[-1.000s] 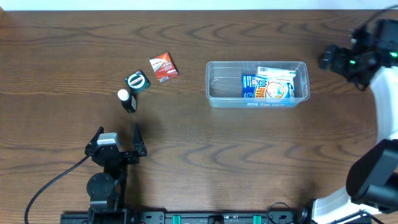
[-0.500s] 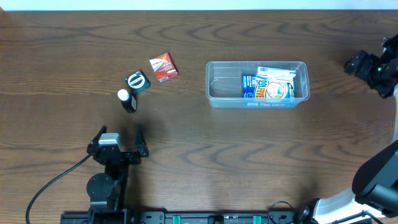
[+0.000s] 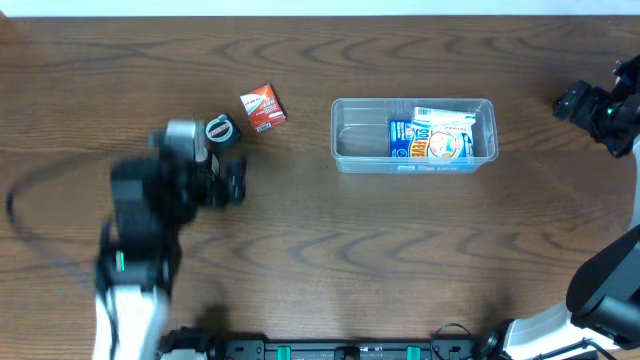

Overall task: Pack container
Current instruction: 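Reach left gripper to the red medicine box and grasp it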

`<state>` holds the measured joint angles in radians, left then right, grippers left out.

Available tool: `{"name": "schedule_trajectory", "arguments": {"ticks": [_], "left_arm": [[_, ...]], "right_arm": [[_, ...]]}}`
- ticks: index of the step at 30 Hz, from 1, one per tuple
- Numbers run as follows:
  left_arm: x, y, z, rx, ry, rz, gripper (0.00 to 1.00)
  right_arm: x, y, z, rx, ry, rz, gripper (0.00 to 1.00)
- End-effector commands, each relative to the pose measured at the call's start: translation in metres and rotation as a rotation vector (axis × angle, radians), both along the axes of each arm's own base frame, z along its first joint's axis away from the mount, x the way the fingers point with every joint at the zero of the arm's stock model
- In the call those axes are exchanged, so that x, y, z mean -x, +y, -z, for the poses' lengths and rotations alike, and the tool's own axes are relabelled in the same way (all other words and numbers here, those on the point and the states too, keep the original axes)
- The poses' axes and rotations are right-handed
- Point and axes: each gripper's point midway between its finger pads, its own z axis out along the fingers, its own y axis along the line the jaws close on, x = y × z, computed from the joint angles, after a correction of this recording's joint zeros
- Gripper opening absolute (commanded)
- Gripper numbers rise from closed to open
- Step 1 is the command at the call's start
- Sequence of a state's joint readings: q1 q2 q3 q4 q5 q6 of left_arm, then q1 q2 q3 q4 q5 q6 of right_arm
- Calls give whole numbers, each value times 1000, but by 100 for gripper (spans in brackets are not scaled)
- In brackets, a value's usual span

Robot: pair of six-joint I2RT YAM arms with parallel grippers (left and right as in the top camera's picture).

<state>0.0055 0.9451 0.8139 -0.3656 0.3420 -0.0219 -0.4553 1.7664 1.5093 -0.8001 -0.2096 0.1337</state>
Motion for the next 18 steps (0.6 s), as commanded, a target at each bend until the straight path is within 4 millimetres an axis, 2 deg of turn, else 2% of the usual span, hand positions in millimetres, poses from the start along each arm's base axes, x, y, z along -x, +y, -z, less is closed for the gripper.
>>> {"name": "schedule_trajectory", "arguments": {"ticks": [1,4,6,9,12,15,18], "left_arm": [[-43,-15,1,39,145,78,98],[-79,-37,12,90,234,159,98],[-106,-43,27,107,244,166,98],[-136,-49,56,154,255,145,98],[-154,-56,75,144,247,148,98],[-168,-48,88,90,267,34,98],[-178,-41,85,-14,239,-55,98]], "right_arm": [[-1,-1,-6,-2,-15,11,99],[-1,-1,-6,-2,-15,11,99],[-1,-1,-6,-2,-15,11,99],[-1,-1,-6,-2,-15,11,99],[-1,-1,-6,-2,-15,11,99],[-1,-1,-6,-2,-15,11,99],[-1,-1,-6,-2,-15,11,99]]}}
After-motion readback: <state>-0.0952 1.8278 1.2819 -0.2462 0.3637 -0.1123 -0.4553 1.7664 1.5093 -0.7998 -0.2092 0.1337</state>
